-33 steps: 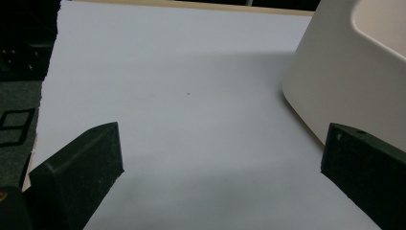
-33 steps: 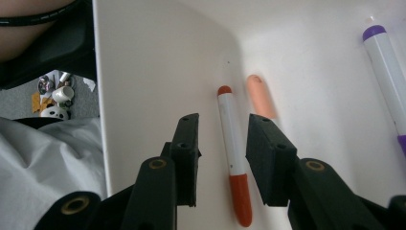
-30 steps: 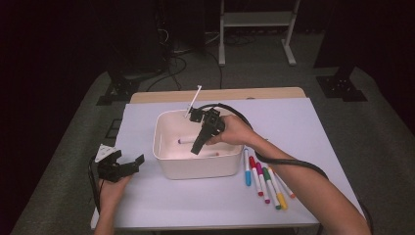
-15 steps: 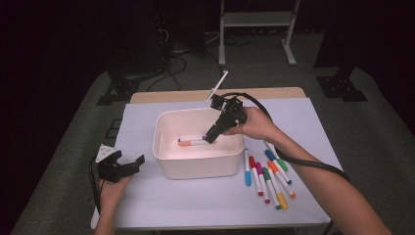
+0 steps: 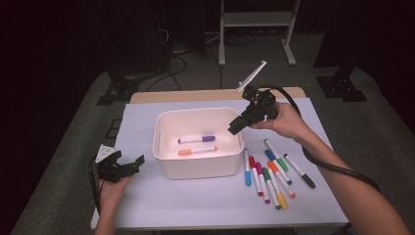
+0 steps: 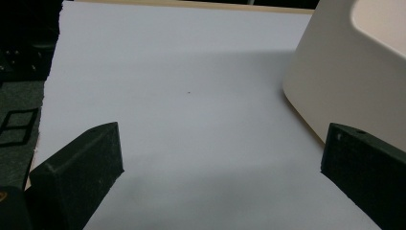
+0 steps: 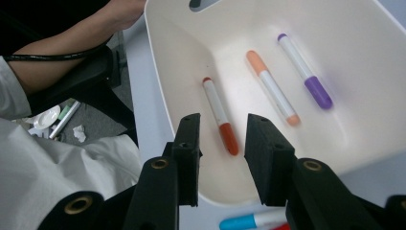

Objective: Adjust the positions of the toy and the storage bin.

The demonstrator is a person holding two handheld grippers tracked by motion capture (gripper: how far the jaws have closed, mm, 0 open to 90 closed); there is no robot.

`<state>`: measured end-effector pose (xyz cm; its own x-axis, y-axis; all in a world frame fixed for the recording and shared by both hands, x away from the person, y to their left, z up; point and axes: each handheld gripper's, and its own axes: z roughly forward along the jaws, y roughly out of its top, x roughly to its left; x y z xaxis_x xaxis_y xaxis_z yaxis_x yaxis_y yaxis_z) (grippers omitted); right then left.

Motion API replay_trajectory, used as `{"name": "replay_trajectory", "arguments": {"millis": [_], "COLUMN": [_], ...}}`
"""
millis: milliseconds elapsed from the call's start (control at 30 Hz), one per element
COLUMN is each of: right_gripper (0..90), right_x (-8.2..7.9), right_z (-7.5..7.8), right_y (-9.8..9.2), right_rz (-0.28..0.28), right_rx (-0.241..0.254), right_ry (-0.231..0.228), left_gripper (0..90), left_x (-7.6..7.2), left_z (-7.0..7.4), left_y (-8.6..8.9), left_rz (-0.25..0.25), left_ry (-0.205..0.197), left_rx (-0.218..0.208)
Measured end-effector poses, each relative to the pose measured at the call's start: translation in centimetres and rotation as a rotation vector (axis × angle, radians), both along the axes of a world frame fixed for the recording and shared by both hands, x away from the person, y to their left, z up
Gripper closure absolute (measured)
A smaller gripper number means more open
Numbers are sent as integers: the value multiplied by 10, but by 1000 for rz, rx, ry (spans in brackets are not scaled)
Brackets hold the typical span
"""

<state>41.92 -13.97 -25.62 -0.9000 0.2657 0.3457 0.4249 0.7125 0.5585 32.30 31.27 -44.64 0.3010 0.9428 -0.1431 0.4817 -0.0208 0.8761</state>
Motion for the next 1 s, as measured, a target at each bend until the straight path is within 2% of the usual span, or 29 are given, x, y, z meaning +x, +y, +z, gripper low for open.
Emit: {"name": "replay_trajectory", "arguments": {"millis": [267,500,733,1000], "right_gripper": [649,648,647,643], "right_x": [-7,-14,-21,-27], "right_z": [-6,-24,-40,-70], "right_y": [-42,-79,-101,-123], "right_rz": [-77,-129,-169,-214], "right_rx": [8,21,39,33], "right_ry": [12,22,31,63], "left_gripper": [0,0,0,0], "left_x": [0,0,0,0], "left_z": [-1,-1,-1,-2], "left_y": [0,0,0,0], "left_rz": [1,1,3,3], "left_ry": [3,4,6,6], "left_rx": [2,8,8,10]}}
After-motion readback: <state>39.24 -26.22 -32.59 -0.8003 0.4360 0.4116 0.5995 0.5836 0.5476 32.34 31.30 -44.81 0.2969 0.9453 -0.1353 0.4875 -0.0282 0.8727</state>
